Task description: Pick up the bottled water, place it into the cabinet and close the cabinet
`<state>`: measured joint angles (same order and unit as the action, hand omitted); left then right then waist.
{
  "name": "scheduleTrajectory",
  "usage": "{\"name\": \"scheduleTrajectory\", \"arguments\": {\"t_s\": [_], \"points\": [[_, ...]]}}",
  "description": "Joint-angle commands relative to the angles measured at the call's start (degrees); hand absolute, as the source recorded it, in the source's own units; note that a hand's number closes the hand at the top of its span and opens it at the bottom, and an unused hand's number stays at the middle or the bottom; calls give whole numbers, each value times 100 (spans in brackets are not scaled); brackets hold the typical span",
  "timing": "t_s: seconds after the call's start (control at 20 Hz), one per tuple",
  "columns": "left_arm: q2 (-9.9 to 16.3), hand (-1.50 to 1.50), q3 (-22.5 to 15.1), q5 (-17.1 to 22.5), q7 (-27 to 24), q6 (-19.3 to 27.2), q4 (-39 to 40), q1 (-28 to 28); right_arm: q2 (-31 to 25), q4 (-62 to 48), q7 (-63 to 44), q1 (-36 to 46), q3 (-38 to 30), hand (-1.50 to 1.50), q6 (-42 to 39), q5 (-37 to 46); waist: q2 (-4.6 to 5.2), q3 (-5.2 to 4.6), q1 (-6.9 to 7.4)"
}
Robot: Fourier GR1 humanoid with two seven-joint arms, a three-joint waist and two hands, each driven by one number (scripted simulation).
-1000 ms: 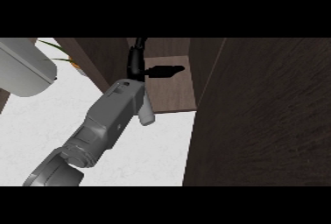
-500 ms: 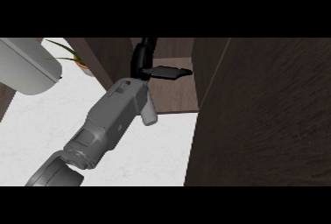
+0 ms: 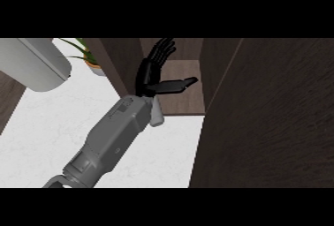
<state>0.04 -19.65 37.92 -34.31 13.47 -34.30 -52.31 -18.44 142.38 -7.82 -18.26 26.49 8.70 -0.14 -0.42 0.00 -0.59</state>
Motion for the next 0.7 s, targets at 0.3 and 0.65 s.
{"name": "scheduleTrajectory", "arguments": {"t_s": [0.3, 0.65], "points": [[474, 150, -741, -285, 675, 366, -2697, 2113, -625, 371, -289, -85, 306, 150, -294, 581, -61, -2, 230], [1263, 150, -988, -456, 830, 546, -4540, 3659, -912, 621, -1199, 312, 564, 150, -645, -126, -17, 0, 215]]}}
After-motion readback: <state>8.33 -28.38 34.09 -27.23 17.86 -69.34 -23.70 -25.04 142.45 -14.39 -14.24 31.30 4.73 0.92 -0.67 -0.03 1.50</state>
